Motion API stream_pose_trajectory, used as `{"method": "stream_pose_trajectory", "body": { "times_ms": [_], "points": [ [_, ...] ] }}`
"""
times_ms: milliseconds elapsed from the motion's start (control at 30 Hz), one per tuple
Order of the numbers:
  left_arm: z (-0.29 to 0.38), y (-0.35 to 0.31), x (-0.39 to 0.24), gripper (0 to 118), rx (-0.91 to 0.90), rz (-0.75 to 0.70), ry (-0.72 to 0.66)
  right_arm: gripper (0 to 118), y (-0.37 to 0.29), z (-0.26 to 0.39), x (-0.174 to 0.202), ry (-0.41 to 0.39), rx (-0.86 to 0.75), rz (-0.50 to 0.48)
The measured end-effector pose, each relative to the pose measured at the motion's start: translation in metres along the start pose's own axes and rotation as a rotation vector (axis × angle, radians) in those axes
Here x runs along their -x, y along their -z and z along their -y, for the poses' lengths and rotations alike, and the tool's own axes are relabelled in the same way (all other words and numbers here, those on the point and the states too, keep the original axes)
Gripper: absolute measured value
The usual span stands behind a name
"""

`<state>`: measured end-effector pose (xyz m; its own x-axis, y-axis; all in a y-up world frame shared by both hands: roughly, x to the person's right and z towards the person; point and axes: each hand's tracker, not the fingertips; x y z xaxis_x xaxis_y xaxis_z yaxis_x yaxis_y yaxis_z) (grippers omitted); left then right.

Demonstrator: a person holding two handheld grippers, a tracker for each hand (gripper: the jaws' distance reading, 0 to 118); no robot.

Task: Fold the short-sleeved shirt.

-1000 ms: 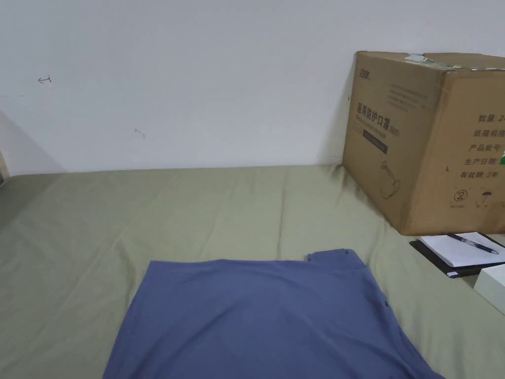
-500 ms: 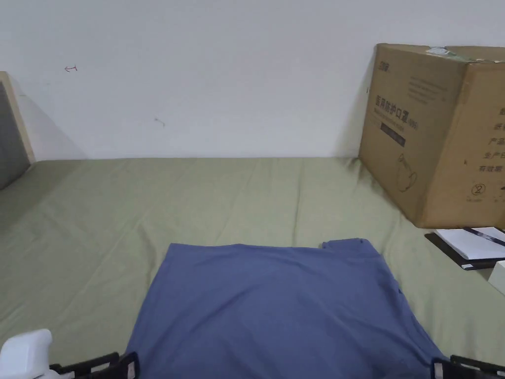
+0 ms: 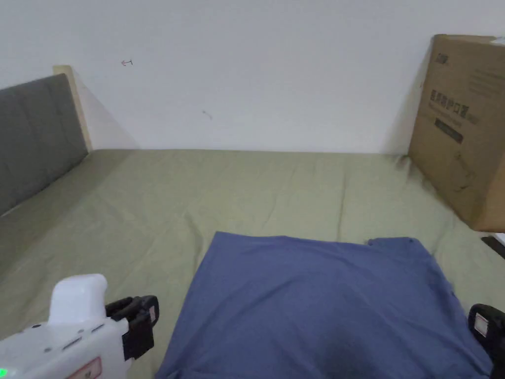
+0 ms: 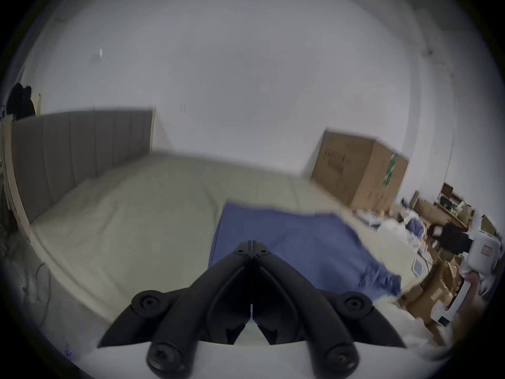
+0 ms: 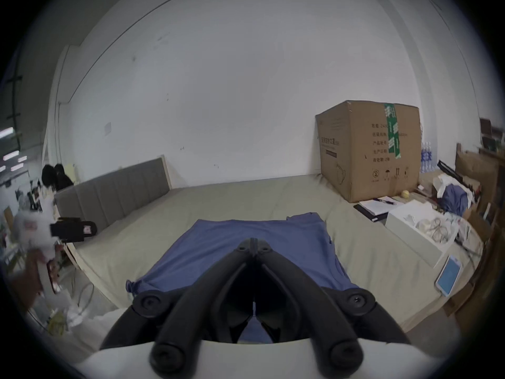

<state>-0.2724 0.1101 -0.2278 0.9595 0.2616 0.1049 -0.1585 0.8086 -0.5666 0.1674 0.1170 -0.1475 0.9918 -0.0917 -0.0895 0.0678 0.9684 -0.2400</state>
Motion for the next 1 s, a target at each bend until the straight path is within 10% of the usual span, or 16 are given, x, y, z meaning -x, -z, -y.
{"method": "stream_pose_trajectory", "body": {
  "times_ms": [167,267,533,633,733,1000],
  "points": [
    [0.015,0.07,0.03,8,0.414,0.044,-0.012,0,0.011,0.006,0.0,0.023,0.065,-0.064],
    [0.028,0.094,0.034,117,0.417,-0.011,0.045,0,0.021,0.012,-0.003,0.034,0.111,-0.071],
    [0.062,0.139,0.047,111,0.515,-0.098,0.2,0,0.036,0.027,-0.013,0.077,0.199,-0.064],
    [0.071,0.137,0.038,40,0.482,-0.084,0.23,0,0.038,0.032,-0.017,0.071,0.228,-0.049],
    [0.079,0.14,0.053,5,0.447,-0.087,0.241,0,0.034,0.035,-0.028,0.067,0.214,-0.009],
    [0.078,0.089,0.032,5,0.174,-0.039,0.211,7,0.054,0.047,-0.118,0.196,0.453,0.041]
  ]
}}
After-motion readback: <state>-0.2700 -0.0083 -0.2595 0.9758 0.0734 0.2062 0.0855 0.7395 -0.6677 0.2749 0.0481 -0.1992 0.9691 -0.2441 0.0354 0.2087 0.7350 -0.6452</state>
